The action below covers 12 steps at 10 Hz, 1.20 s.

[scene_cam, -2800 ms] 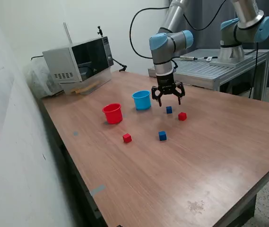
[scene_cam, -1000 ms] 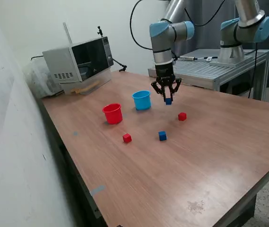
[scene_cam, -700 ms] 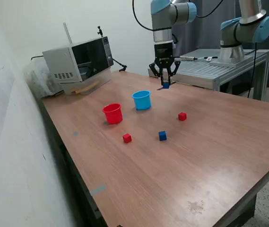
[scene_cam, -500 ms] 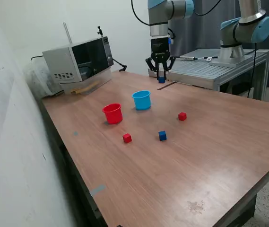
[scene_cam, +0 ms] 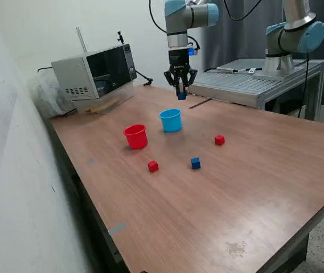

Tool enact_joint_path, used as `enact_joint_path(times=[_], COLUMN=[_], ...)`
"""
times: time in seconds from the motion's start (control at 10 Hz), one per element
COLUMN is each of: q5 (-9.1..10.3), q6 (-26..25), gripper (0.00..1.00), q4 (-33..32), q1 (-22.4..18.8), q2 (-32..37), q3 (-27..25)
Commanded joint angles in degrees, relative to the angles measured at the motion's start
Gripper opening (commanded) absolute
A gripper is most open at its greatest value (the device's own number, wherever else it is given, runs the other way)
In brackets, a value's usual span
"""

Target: Place red objects in the red bin, and blue objects in the blue bin.

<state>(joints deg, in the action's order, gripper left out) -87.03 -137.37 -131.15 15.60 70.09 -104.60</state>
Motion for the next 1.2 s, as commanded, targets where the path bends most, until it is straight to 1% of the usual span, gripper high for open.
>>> enact_joint_path(times=[0.0,0.2,0.6,0.7,1.1], q5=[0.02,0.02,0.02,0.02,0.02], q6=[-0.1,0.0,0.0,0.0,-0.4], gripper=[0.00,0.00,0.00,1.00,1.00], q4=[-0.2,-0.2,-0.3,-0.2,-0.2], q1=[2.0,3.1,3.2,3.2,3.0], q2=[-3.5,-5.3,-5.6,-5.5,-4.4], q3=[2.8,4.8,5.0,4.9,4.8])
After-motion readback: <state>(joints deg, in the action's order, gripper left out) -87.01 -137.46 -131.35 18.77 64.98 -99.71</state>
